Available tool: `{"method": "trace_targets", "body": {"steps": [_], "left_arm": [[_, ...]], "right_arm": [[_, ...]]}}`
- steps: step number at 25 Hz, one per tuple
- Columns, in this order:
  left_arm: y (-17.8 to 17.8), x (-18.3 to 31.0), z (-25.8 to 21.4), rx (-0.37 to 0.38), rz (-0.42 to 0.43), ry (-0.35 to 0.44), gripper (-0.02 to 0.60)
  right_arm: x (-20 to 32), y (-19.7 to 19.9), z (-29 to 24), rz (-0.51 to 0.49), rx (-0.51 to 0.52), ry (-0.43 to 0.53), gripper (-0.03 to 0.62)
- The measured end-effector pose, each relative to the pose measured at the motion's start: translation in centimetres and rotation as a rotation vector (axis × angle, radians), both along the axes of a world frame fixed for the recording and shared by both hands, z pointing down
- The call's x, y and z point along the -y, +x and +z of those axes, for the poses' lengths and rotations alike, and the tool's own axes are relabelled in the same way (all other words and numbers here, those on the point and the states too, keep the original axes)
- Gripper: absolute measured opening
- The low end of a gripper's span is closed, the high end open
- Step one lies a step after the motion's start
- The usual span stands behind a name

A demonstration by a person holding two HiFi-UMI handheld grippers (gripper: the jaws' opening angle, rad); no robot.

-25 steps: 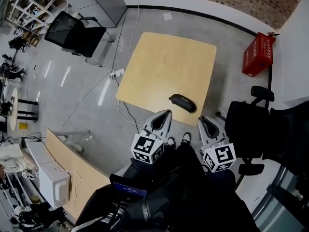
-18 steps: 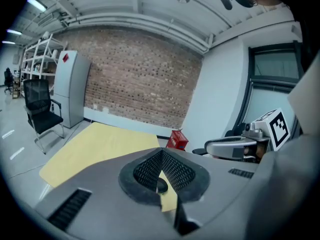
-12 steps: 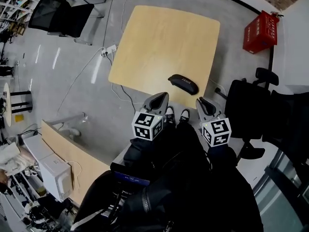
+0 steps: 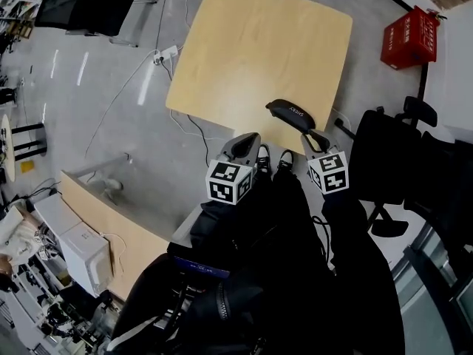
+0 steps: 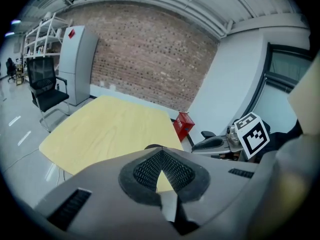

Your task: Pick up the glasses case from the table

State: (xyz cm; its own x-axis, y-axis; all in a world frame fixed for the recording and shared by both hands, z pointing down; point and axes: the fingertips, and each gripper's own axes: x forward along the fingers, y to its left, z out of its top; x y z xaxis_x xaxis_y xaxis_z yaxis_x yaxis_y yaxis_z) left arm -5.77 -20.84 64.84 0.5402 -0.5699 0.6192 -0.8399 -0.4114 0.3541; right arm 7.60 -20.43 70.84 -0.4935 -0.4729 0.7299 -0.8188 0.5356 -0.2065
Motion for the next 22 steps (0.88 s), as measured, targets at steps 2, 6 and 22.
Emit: {"method": "trace_targets", "body": {"steps": [2,6,22], "left_arm": [[-0.4,-0.1,0.8,0.004,-0.004,-0.014,-0.002],[-1.0,-0.2,2.0,0.011,-0.003,-0.036,-0.002],[-2.6,-0.1,3.1,0.003,-0.045,-0.061,-0.002]], "right_arm": [[0.3,-0.2,1.0,-0.022,-0.023,-0.016,0.078],[1.2,-0.4,2.4,-0.082,-0.093,-0.021,0.136],[2.5,-0.3,9.8,-0.343,-0.324,-0.136,0.321]]}}
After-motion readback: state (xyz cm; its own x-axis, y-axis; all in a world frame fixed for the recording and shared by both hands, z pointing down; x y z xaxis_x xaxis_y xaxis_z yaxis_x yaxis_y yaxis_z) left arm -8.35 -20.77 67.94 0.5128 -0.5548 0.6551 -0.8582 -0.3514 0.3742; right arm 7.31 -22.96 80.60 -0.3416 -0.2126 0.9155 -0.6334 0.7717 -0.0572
